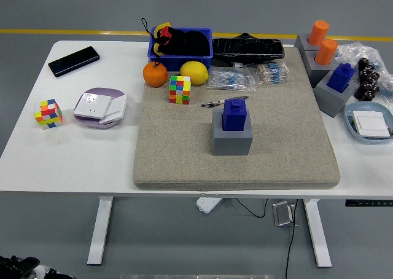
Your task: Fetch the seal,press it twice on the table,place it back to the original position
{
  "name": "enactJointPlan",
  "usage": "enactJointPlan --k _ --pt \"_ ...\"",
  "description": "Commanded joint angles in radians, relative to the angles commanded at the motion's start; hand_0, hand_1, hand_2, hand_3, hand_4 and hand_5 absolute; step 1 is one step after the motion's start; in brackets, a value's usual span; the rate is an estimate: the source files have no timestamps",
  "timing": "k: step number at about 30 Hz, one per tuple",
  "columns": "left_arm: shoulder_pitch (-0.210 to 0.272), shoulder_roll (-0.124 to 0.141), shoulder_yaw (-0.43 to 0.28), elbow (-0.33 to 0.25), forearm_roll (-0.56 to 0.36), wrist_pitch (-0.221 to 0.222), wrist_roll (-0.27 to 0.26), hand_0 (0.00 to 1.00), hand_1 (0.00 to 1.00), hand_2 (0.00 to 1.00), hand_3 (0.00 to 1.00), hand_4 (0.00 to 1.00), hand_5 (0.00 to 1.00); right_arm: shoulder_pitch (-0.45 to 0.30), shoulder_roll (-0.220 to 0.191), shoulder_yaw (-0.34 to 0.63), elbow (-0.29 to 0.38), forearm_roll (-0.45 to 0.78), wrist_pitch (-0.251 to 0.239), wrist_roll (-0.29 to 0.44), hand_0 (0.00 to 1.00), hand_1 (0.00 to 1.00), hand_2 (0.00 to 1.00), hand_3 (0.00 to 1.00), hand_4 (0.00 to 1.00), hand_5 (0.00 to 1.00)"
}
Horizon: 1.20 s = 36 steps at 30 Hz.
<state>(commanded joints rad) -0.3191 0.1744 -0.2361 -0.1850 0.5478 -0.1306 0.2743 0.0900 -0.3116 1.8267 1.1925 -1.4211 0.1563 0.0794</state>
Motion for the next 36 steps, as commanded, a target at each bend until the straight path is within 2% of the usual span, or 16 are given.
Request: enactJointPlan --k 6,17,26,32,36 --pt "0.0 -0.007 0.04 -0.005 -0.048 -0.005 -0.014 0.716 0.69 0.679 0.748 0.664 0.276 0.011 -0.008 -0.015 0.009 0.0 0.0 -0.001 0.862 0.801 0.766 0.736 0.98 0.32" --pt "-0.004 0.003 0.008 -0.007 -0.014 0.0 -0.001 0.716 0.69 0.68 0.748 0.664 0.276 0.001 -0.006 0.003 0.016 0.006 -0.002 0.0 0.861 0.801 0.764 0.734 0.976 0.318" --pt "-0.005 0.005 0.022 -0.005 -0.026 0.002 -0.007 0.716 0.69 0.678 0.748 0.662 0.27 0.0 -0.009 0.008 0.017 0.006 -0.003 0.001 0.859 0.799 0.763 0.727 0.965 0.31" --pt "-0.003 -0.003 0.028 -0.005 -0.028 -0.009 -0.008 0.716 0.689 0.68 0.748 0.664 0.264 -0.003 -0.011 0.006 0.018 0.007 -0.003 0.001 0.857 0.799 0.763 0.727 0.963 0.307" --pt "-0.003 -0.004 0.022 -0.005 -0.007 -0.031 -0.011 0.716 0.689 0.68 0.748 0.664 0.264 -0.004 -0.012 0.004 0.022 0.006 -0.004 0.001 0.857 0.799 0.763 0.727 0.963 0.307"
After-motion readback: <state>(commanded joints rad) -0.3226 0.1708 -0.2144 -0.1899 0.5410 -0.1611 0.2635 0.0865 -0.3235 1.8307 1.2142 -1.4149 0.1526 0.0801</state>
